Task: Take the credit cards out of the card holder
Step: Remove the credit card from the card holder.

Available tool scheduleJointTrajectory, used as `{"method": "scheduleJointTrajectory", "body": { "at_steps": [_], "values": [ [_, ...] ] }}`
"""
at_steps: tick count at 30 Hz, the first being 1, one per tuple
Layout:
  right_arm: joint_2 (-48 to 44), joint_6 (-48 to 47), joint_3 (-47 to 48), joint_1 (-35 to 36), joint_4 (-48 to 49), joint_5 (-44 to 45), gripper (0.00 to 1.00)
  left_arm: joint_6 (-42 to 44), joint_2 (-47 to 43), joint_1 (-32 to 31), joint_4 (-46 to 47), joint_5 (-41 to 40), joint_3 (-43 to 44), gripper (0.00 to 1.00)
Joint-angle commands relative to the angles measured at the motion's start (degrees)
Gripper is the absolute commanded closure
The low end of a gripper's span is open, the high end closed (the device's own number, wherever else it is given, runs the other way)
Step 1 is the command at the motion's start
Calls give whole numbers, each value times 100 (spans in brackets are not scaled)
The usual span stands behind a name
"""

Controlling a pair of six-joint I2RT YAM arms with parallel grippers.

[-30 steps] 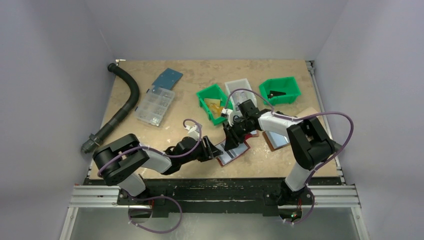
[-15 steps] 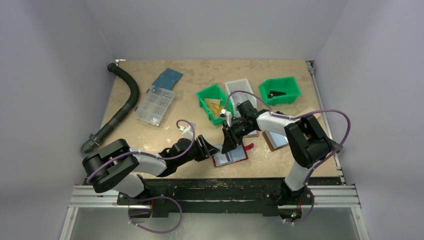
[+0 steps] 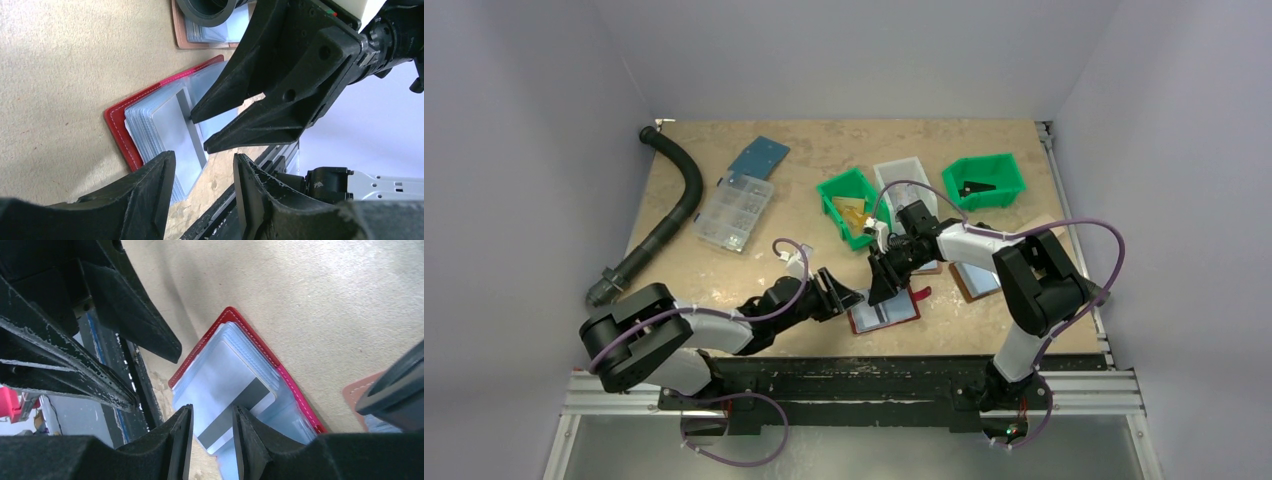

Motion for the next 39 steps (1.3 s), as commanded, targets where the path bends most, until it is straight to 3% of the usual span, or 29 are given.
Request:
{"method": "scheduleJointTrajectory", "body": {
  "at_steps": [1,11,28,39],
  "values": [
    [-54,120,151,-32,126,394,59,122,129,-14,50,227,198,50],
    [36,294,126,-67,205,1229,65,100,737,-16,445,616,386,50],
    [131,331,170,-76,189,1370,64,357,-194,-14,14,75,311,52],
    [175,331,188,-76,174,1362,64,268,145,-14,408,204,356,51]
  ]
}}
